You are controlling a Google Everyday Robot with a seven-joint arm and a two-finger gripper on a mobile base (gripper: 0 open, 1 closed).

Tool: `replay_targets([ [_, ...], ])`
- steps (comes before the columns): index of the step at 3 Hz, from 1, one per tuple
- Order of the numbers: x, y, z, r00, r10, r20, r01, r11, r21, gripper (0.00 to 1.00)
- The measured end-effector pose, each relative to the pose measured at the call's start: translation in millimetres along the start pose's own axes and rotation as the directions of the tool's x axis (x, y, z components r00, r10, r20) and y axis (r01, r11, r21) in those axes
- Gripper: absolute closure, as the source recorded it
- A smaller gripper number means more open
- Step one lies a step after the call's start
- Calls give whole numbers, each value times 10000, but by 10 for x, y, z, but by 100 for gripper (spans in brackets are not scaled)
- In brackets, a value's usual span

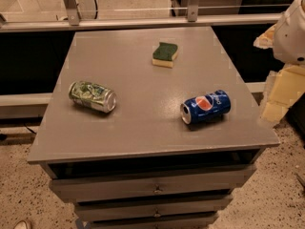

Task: Move sponge near pepsi can

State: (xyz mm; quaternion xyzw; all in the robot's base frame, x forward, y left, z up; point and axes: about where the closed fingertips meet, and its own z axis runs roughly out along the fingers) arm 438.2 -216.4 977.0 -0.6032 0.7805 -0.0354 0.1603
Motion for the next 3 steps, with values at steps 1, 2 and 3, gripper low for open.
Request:
replay_targets([
  [1, 0, 0, 0, 10000, 0, 1, 0, 10000, 2, 0],
  [2, -215, -193, 177, 9979, 56, 653, -60, 10000, 64, 0],
  [3, -572, -582, 481, 9898, 298, 1390, -334, 9992, 236, 0],
])
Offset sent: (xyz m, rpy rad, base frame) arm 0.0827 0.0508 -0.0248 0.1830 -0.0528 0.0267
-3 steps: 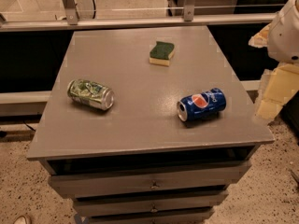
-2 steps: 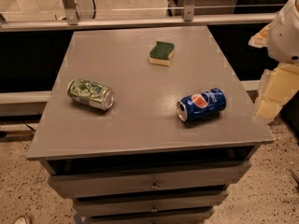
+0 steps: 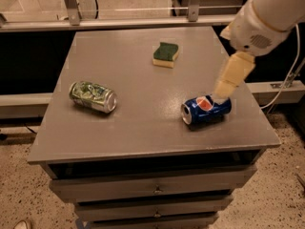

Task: Move sponge near pepsi can

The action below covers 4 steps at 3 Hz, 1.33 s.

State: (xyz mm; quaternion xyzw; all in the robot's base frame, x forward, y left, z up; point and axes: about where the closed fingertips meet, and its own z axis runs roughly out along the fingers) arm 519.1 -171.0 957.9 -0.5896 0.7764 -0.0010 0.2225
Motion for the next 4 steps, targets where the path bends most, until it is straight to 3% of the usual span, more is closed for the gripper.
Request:
replay_targets([
  [2, -718, -791, 786, 9889, 725, 1299, -763, 9968, 241, 0],
  [4, -781, -799, 858, 9857, 616, 1571, -661, 9975, 233, 0],
])
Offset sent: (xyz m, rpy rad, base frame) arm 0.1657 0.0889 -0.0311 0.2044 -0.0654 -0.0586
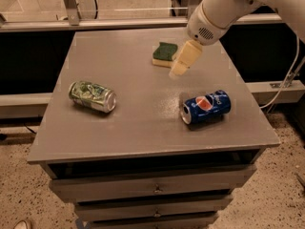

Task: Move sponge near pepsi can

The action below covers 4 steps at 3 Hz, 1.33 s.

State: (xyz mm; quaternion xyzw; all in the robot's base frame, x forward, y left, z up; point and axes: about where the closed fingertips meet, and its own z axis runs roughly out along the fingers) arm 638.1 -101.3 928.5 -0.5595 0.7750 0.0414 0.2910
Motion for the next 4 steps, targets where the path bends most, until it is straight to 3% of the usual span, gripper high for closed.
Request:
replay_targets([
  [1, -203, -142, 318, 9976, 261, 636, -271, 9995, 150, 0],
  [2, -530, -567, 854, 9799, 1329, 1486, -1460, 9860, 809, 0],
  [3, -630, -827, 1104, 9575, 2235, 1822, -2472, 9616, 1194, 0],
  [4, -573, -1010, 1308, 9373, 2990, 1789, -3225, 9389, 1202, 0],
])
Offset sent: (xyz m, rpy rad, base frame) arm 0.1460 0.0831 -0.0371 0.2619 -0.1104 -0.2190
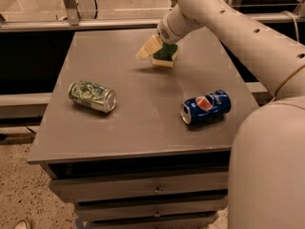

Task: Move sponge near pepsi can

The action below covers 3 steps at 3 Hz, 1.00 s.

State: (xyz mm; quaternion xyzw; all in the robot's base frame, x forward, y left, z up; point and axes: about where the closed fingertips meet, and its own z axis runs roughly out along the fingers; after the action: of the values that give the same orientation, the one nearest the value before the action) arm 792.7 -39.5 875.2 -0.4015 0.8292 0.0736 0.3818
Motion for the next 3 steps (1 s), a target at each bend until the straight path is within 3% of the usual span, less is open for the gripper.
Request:
replay_targets([
  [1, 67, -136, 60, 9970, 745, -211, -735, 9962, 457, 0],
  [2, 64, -225, 39, 9887, 1487, -176, -1450, 9801, 1355, 0],
  [3, 41, -272, 57, 9744, 2246, -65, -2178, 9514, 2177, 0],
])
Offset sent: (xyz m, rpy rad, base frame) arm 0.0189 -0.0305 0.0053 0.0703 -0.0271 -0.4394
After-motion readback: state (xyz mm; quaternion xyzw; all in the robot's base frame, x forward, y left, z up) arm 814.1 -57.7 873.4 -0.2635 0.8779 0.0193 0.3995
